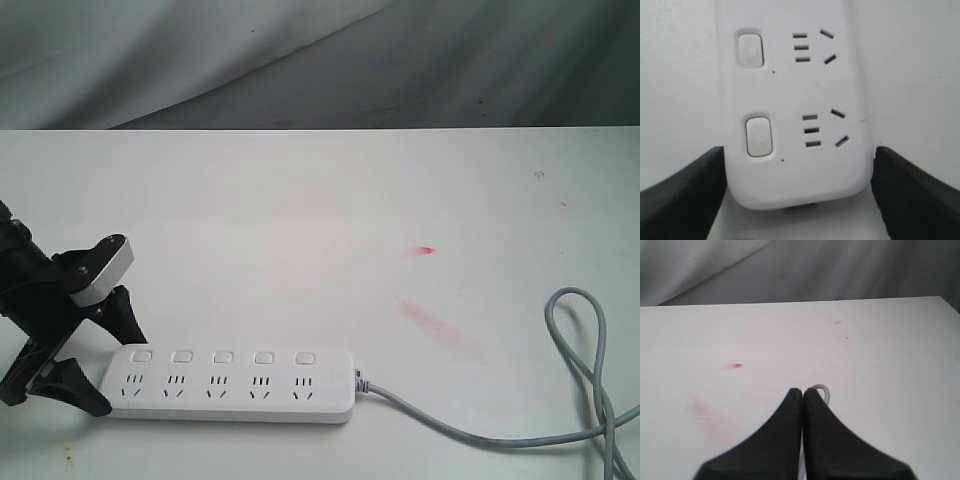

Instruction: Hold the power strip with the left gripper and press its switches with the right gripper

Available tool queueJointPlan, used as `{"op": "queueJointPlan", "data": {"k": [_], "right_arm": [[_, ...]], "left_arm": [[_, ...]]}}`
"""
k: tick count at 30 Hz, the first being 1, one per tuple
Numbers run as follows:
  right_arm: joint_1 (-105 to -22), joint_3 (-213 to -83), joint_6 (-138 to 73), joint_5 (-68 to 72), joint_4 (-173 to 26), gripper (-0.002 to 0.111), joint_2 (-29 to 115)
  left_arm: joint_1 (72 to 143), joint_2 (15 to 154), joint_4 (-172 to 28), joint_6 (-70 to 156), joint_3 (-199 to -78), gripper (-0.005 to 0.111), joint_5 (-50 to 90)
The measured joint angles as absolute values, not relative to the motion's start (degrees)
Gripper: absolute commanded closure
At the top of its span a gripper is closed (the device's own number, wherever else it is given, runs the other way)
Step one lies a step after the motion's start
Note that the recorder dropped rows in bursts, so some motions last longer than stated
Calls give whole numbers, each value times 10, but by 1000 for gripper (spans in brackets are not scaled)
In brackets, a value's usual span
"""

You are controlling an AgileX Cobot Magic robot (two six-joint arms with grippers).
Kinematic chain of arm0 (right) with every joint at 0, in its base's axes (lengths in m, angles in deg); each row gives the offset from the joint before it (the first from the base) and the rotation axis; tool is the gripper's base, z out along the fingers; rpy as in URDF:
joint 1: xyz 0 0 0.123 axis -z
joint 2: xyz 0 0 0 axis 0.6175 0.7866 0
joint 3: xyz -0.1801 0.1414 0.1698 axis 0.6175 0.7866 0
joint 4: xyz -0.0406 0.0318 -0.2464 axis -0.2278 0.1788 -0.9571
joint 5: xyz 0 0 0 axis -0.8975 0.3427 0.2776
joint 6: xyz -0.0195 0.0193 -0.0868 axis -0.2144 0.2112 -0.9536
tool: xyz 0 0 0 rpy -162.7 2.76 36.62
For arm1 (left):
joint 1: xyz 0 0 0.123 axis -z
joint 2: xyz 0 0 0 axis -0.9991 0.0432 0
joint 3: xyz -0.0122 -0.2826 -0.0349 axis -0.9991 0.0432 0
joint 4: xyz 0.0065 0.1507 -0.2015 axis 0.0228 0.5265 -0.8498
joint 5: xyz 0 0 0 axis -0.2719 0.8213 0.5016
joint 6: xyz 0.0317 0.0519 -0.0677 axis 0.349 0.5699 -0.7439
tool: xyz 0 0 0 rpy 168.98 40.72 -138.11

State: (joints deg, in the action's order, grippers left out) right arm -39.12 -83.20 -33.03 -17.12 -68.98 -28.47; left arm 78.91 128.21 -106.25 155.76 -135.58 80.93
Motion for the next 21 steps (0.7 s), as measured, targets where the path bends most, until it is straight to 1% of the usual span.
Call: {"op": "queueJointPlan", "data": {"k": [1,2,3,5,7,8,15,21], "right_arm": [[-391,-832,-330,-171,-690,108,-285],[-391,-832,-330,-171,-690,108,-285],[-391,-832,-330,-171,-690,108,-285],[-391,-832,-330,-171,-690,108,-285],[-391,-832,-330,-171,-690,108,-285],[-391,-832,-330,-171,-690,108,-285],[-391,-832,-330,-171,-690,108,-285],[-391,-832,-330,-171,-690,108,-285]], "left_arm": [[789,1282,-1063,1558,-1356,63,809],[789,1282,-1063,1558,-1356,58,809],[789,1282,-1063,1558,-1356,50,809],[789,1282,-1063,1558,-1356,29,809],[789,1282,-1065,1558,-1356,5,809],[789,1282,-1065,1558,-1356,2,809],[789,1280,-1081,1490,-1363,3,809],[789,1218,-1087,1351,-1413,3,809]]}}
